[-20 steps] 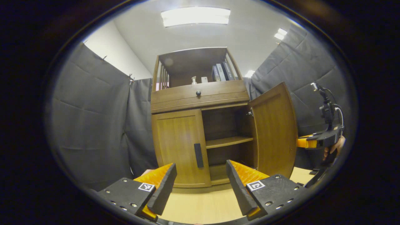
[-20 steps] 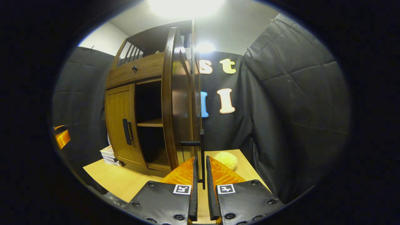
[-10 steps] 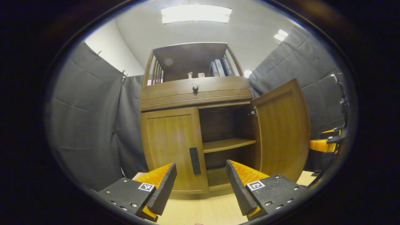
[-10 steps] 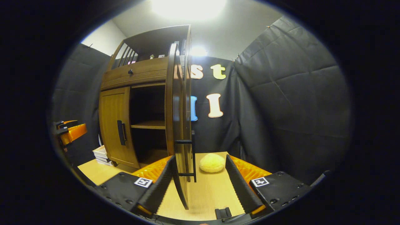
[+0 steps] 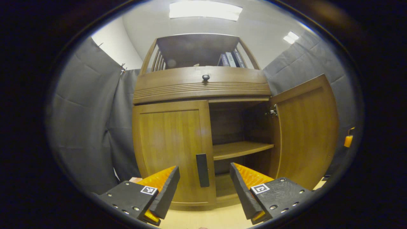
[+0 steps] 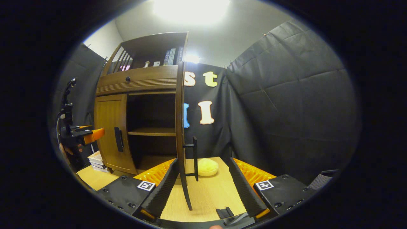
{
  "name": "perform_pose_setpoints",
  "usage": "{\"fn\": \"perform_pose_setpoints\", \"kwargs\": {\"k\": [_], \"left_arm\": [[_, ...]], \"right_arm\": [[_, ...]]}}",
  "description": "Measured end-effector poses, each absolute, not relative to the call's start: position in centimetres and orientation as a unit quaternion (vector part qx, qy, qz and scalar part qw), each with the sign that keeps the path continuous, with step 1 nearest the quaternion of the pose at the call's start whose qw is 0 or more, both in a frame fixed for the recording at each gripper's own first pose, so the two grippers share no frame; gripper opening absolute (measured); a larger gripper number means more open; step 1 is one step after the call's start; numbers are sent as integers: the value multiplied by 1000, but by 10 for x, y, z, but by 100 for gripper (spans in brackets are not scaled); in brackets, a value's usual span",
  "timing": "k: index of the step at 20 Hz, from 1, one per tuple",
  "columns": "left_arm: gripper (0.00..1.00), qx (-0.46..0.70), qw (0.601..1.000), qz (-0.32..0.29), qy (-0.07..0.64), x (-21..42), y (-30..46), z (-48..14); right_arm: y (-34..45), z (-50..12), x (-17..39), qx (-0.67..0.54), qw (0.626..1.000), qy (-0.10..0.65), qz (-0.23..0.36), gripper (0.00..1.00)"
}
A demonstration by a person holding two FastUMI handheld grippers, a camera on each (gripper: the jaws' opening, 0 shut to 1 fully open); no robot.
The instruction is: Open the right door of the double-door shoe cabinet with the right hand, and open the left door with the left hand.
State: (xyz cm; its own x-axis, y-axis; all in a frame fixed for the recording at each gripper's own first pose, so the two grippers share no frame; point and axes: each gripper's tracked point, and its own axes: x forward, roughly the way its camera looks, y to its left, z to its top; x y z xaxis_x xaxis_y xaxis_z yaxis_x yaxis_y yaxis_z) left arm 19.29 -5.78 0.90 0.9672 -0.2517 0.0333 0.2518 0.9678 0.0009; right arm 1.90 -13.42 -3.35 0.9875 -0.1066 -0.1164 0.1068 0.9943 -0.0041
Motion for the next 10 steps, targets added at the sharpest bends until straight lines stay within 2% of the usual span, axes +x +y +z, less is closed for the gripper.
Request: {"fn": "perform_pose_setpoints", "kwargs": {"k": [1, 4, 5, 7, 10], "left_arm": [[92, -1, 992, -127, -17, 203, -57, 6], [92, -8, 991, -129, -15, 231, -57, -4], [92, -13, 991, -130, -13, 242, -56, -8], [92, -18, 991, -130, -12, 259, -54, -15], [93, -18, 991, -135, -13, 279, -59, -22]], "right_arm": [[-134, -33, 18, -4, 996, 58, -60, 94], [-134, -33, 15, -15, 995, 63, -74, 95], [-131, -33, 14, -15, 995, 64, -77, 99], [-128, -36, 14, -18, 994, 68, -86, 94], [-122, -39, 15, -27, 992, 73, -95, 94]]}}
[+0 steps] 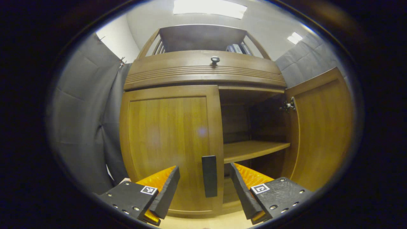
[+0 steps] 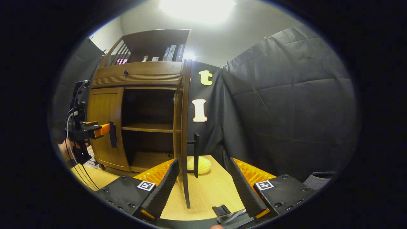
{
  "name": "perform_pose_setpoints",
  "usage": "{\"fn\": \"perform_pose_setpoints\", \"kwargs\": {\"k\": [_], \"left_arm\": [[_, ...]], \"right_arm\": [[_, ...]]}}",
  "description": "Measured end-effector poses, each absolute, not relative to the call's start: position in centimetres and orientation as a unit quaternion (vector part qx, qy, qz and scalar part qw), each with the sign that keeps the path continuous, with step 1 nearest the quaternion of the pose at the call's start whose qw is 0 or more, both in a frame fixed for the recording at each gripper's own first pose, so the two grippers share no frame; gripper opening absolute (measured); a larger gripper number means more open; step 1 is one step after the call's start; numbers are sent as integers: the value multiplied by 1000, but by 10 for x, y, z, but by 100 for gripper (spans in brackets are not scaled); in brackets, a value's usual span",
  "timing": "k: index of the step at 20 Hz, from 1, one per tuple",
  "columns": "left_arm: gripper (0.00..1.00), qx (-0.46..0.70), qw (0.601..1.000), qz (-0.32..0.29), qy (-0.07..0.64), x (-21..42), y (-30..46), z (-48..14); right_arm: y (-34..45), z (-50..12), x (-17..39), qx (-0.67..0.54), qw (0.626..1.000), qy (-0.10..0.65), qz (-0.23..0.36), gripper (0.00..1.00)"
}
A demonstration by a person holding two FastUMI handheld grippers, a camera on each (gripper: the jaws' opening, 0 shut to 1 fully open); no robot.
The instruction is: Open the right door of the double-door shoe cabinet with the right hand, and open the left door with the left hand.
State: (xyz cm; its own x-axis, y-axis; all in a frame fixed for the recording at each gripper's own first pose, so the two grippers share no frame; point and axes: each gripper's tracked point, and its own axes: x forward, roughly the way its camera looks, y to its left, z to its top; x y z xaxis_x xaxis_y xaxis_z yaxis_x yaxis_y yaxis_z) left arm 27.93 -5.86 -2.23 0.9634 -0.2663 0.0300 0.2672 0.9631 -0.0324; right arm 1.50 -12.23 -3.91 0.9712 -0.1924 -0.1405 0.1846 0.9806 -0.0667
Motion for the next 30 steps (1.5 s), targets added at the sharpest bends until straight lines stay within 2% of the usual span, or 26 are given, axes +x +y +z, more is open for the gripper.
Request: {"fn": "perform_pose_setpoints", "kwargs": {"k": [5, 13, 14, 19, 21, 22, 25, 27, 30], "left_arm": [[93, -24, 990, -140, -9, 314, -63, -41], [65, -35, 987, -156, 7, 342, -77, -67], [68, -38, 985, -167, 7, 339, -81, -66], [23, -39, 987, -156, 16, 346, -88, -72], [17, -43, 987, -150, 25, 337, -85, -71], [22, -44, 988, -147, 28, 334, -84, -71], [19, -48, 988, -141, 31, 314, -76, -70], [22, -46, 989, -136, 32, 299, -69, -69], [22, -44, 990, -128, 36, 285, -62, -65]], "right_arm": [[-111, -43, 22, -22, 991, 82, -106, 97], [-92, -53, 34, -23, 989, 93, -116, 97], [-90, -54, 35, -22, 989, 92, -116, 100], [-85, -56, 33, -18, 989, 94, -109, 97], [-87, -53, 30, -16, 990, 91, -103, 100], [-89, -53, 28, -14, 991, 90, -100, 100], [-93, -51, 22, -6, 992, 84, -90, 100], [-93, -51, 19, 1, 993, 82, -81, 97], [-94, -53, 14, 6, 994, 81, -67, 100]]}}
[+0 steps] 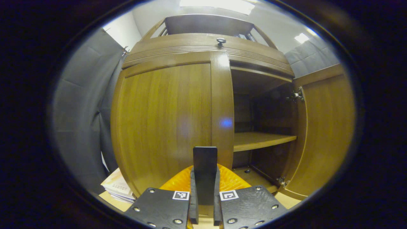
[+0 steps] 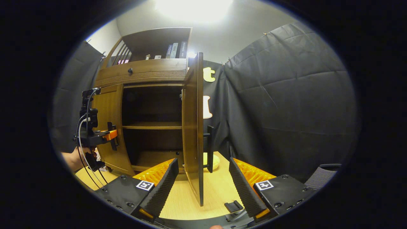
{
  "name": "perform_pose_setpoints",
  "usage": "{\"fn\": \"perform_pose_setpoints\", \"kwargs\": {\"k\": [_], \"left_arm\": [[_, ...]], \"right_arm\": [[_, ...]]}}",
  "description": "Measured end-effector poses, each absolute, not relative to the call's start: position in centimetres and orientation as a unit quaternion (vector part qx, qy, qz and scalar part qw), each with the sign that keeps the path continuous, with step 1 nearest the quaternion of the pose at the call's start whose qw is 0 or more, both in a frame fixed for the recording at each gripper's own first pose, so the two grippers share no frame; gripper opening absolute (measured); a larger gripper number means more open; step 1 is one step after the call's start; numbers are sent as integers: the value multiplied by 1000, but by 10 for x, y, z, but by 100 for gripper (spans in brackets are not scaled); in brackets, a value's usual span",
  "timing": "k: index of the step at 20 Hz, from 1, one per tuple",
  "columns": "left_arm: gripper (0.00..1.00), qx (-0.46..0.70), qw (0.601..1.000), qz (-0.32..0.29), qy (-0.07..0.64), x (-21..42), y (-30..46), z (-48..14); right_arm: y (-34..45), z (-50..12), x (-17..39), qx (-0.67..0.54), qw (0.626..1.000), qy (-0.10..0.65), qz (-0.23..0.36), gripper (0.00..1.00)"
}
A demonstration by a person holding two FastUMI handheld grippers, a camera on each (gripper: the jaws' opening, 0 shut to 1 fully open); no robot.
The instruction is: Open the right door of the double-door shoe cabinet with the right hand, and open the left door with the left hand.
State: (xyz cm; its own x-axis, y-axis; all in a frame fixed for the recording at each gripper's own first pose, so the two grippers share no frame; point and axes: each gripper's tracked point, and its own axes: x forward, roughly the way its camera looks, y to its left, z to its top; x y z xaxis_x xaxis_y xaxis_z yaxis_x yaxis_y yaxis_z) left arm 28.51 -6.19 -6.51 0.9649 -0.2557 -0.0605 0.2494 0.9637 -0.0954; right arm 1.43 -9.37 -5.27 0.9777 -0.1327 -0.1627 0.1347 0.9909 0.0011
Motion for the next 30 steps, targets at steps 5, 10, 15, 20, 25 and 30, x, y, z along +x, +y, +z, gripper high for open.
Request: {"fn": "perform_pose_setpoints", "kwargs": {"k": [5, 10, 15, 20, 25, 30], "left_arm": [[17, -39, 992, -109, 41, 256, -44, -60], [20, -37, 994, -91, 44, 231, -22, -60], [22, -34, 996, -72, 46, 206, 5, -60], [22, -32, 997, -53, 49, 182, 35, -60], [22, -26, 996, -59, 54, 158, 50, -64], [18, -16, 996, -66, 56, 145, 55, -65]], "right_arm": [[-95, -53, 7, 15, 995, 82, -46, 100], [-97, -50, 3, 18, 997, 77, -27, 97], [-91, -48, -2, 21, 997, 74, -7, 100], [-79, -47, -6, 23, 997, 71, 15, 99], [-65, -48, -11, 26, 997, 68, 35, 96], [-58, -49, -16, 29, 996, 68, 47, 100]]}}
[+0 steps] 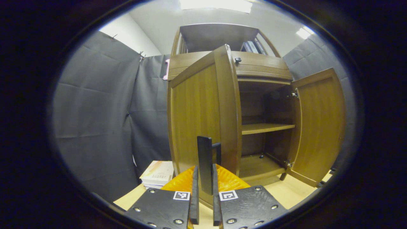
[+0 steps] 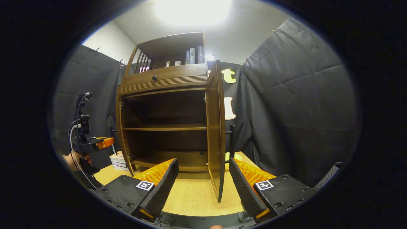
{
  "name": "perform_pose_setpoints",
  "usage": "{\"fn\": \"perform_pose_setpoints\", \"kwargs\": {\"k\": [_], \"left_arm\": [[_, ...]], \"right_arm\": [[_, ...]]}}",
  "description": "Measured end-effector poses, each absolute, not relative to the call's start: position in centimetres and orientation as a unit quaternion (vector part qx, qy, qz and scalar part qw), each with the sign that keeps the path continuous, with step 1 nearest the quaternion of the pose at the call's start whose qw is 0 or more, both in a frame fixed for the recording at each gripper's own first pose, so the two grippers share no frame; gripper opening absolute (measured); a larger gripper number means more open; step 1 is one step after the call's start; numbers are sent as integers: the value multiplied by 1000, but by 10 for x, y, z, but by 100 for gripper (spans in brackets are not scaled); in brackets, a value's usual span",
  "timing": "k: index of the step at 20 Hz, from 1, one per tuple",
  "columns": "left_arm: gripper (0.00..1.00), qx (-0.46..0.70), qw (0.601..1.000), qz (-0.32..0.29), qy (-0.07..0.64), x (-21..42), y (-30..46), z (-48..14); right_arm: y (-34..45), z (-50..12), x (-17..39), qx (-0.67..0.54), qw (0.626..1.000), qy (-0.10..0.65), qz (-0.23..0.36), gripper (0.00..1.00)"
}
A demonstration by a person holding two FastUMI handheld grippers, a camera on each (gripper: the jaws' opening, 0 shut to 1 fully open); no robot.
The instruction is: Open the right door of the double-door shoe cabinet with the right hand, and open the left door with the left hand.
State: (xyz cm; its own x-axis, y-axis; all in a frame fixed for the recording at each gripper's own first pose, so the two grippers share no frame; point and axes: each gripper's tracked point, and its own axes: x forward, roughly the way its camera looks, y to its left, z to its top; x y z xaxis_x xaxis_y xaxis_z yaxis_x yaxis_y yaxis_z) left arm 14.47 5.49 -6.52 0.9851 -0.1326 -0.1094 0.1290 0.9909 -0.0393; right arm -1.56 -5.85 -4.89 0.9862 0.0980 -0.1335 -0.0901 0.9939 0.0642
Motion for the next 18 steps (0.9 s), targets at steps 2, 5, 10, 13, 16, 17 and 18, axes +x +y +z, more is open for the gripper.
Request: {"fn": "perform_pose_setpoints", "kwargs": {"k": [2, 5, 10, 13, 16, 17, 18], "left_arm": [[20, -19, 996, -62, 57, 144, 56, -64], [22, -15, 997, -48, 57, 139, 62, -64], [21, -17, 998, -32, 57, 127, 82, -64], [21, -15, 998, -18, 57, 118, 96, -65], [21, -9, 998, -12, 55, 113, 106, -65], [21, -8, 998, -10, 55, 110, 110, -65], [21, -9, 998, -8, 55, 109, 110, -65]], "right_arm": [[-58, -51, -18, 25, 996, 71, 49, 100], [-60, -49, -21, 26, 996, 71, 49, 100], [-59, -48, -22, 24, 996, 71, 50, 96], [-52, -50, -21, 24, 995, 72, 57, 99], [-44, -52, -20, 22, 995, 74, 65, 96], [-42, -53, -20, 21, 995, 74, 67, 99], [-39, -52, -19, 19, 995, 73, 69, 100]]}}
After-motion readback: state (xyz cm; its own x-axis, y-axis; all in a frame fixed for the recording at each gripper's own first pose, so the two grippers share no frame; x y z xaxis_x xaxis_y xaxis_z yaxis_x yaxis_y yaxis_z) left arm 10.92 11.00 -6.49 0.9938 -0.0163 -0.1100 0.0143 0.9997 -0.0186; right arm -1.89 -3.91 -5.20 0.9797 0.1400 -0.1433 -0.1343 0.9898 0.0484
